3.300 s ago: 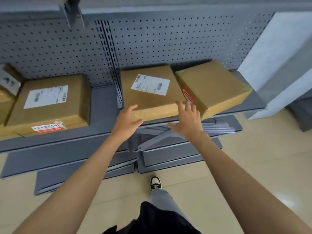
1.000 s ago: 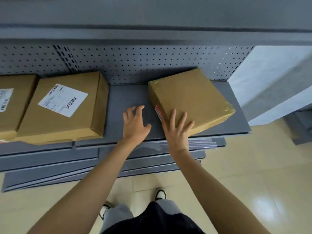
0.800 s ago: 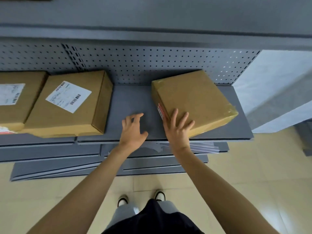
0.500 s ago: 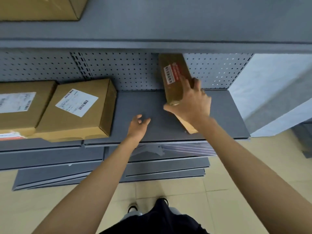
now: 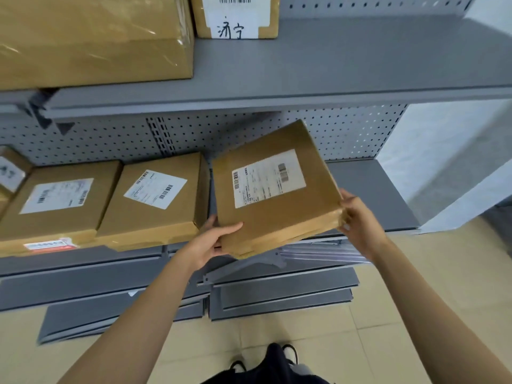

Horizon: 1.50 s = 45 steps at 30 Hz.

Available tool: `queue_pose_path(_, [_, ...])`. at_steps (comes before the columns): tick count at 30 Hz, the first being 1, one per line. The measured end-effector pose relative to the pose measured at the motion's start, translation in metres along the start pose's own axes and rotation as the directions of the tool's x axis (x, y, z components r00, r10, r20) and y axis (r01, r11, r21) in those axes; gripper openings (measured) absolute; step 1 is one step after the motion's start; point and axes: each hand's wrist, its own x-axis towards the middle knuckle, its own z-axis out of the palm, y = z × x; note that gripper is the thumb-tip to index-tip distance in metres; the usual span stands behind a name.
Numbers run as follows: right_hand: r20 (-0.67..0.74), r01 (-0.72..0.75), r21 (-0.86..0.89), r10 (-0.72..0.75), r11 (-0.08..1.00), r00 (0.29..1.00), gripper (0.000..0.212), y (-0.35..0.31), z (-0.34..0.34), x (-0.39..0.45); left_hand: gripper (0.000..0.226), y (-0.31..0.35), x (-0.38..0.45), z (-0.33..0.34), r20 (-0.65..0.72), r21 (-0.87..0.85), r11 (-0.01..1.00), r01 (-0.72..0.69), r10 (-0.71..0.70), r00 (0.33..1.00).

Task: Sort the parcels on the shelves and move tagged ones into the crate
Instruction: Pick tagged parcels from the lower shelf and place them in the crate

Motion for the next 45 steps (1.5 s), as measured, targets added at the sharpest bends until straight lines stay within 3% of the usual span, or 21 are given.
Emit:
queue_pose_path(3, [0.006,-0.139,-0.048,0.140,0.989,0.990,0.064,0.023,-0.005,-0.013,0.094,-0.004,-0.006,-0.009,-0.052,0.081,0.995,-0.049,0.054,0.997])
queue_pose_path(8, [-0.065,-0.294,-0.046,0.291,0.955,0.955,0.065,0.050,0.002,-0.021,0.097,0.006,-0.006,-0.007,-0.042,0.184,0.971,-0.155,0.165,0.985])
queue_pose_path(11, [-0.059,-0.366,0.014,0.366,0.930,0.929,0.067,0.062,0.004,-0.021,0.089,0.021,0.001,-0.002,-0.006,0.251,0.943,-0.217,0.226,0.974])
queue_pose_path(16, [0.081,-0.466,0.142,0.459,0.873,0.885,0.076,0.082,0.006,-0.025,0.070,0.040,0.020,0.004,0.007,0.461,0.841,-0.282,0.314,0.949])
queue_pose_path(18, [0.104,-0.487,0.194,0.476,0.852,0.873,0.088,0.090,0.015,-0.024,0.058,0.041,0.028,0.007,-0.044,0.581,0.767,-0.271,0.363,0.931])
queue_pose_path(21, [0.122,-0.515,0.243,0.501,0.822,0.857,0.099,0.094,0.039,-0.022,0.067,0.031,0.034,0.012,-0.159,0.699,0.703,-0.133,0.334,0.929])
queue_pose_path(23, [0.107,-0.511,0.285,0.503,0.811,0.858,0.091,0.093,0.059,-0.018,0.069,0.022,0.035,0.016,-0.192,0.688,0.720,-0.084,0.293,0.936])
queue_pose_path(27, [0.080,-0.523,0.352,0.532,0.776,0.843,0.053,0.085,0.100,-0.004,0.069,0.014,0.033,0.019,-0.189,0.667,0.743,-0.059,0.245,0.951])
queue_pose_path(30, [0.206,-0.543,0.391,0.504,0.743,0.839,0.037,0.081,0.128,0.007,0.077,0.017,0.031,0.013,-0.227,0.665,0.746,-0.031,0.240,0.944])
queue_pose_path(33, [0.332,-0.559,0.388,0.454,0.733,0.827,0.042,0.076,0.145,0.019,0.084,0.020,0.029,0.003,-0.214,0.664,0.748,-0.014,0.208,0.954])
queue_pose_path(37, [0.350,-0.570,0.369,0.458,0.734,0.817,0.011,0.062,0.154,0.048,0.089,0.017,0.026,-0.007,-0.188,0.660,0.751,-0.004,0.171,0.967])
queue_pose_path(45, [0.301,-0.607,0.274,0.533,0.746,0.791,0.017,0.058,0.160,0.086,0.088,0.016,0.035,-0.015,-0.278,0.536,0.844,-0.011,0.188,0.942])
